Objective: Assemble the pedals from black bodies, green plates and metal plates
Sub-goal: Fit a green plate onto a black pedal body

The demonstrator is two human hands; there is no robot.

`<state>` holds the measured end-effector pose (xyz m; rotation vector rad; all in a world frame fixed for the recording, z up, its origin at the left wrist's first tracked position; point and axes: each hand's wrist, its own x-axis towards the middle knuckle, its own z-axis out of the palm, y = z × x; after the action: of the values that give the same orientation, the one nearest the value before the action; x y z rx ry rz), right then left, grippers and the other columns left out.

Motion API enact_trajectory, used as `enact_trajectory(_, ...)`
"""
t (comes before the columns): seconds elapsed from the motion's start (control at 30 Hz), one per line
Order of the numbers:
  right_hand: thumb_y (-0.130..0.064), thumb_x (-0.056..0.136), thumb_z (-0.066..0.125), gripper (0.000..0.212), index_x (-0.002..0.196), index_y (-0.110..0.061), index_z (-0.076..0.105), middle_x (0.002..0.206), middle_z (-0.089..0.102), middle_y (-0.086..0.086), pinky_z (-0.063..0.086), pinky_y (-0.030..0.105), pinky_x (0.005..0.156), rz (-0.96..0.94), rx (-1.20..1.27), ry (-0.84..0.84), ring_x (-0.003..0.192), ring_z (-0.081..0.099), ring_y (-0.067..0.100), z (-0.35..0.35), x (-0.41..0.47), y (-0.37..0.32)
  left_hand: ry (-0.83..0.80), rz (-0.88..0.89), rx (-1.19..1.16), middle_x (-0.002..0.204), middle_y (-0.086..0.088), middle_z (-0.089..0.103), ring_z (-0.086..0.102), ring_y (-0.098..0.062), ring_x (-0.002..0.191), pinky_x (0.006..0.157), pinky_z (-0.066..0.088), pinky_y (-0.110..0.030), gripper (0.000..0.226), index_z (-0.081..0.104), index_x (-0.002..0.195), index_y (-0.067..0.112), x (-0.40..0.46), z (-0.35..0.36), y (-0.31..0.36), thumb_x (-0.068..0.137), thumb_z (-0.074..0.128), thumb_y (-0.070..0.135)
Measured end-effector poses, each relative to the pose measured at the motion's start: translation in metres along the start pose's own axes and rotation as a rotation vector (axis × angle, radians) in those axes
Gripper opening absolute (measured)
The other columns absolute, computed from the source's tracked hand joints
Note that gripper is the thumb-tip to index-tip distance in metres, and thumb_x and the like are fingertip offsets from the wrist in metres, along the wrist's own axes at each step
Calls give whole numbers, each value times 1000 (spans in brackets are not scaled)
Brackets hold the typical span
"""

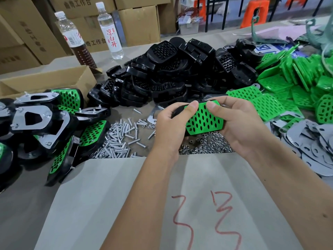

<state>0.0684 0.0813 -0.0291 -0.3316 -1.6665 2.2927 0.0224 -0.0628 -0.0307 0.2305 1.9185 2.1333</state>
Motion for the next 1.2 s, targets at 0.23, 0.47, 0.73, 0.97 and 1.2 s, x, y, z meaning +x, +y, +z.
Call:
enact_trajectory(0.23, -19, 76, 76, 31, 101, -2, 71, 95, 72, 19, 59, 37, 75, -55, -61, -60, 83, 70, 26, -4, -2, -7, -88, 95, 152, 79, -3, 69, 65, -16, 75, 65, 57, -36, 20, 75, 86, 13, 2, -7, -1, 92, 74, 32)
enact_trajectory(0.47, -23, 87, 74, 31, 111, -3, 73, 102, 79, 13, 61, 31, 77, 7, -47, -119, 94, 76, 26, -7, 1, -2, 98, 18, -119, 81, -10, 74, 70, -20, 73, 59, 61, -35, 17, 73, 96, 1, 2, 6, -4, 99, 71, 18)
enact_trajectory(0.73, -3, 96, 69, 14, 105, -11, 76, 97, 80, 12, 59, 39, 77, -86, -203, -114, 85, 74, 23, -14, 3, 1, -51, -37, 0, 105, -21, 77, 74, -33, 90, 83, 63, -56, 19, 72, 107, 4, 3, -6, -3, 91, 79, 12)
enact_trajectory(0.97, -11, 94, 74, 19, 113, -15, 73, 101, 80, 7, 60, 44, 79, -148, -310, -116, 89, 75, 21, -9, 1, 4, -38, -43, -18, 81, -14, 76, 73, -27, 69, 54, 60, -34, 8, 74, 92, 4, 4, -12, 1, 88, 80, 8)
enact_trajectory(1.2, -20, 90, 80, 26, 115, -21, 69, 109, 72, -6, 58, 35, 87, -467, -666, 88, 100, 68, 10, 2, -2, 12, 31, 15, -70, 82, -11, 75, 73, -22, 74, 61, 60, -34, 8, 73, 93, 2, 3, -9, -1, 88, 79, 5)
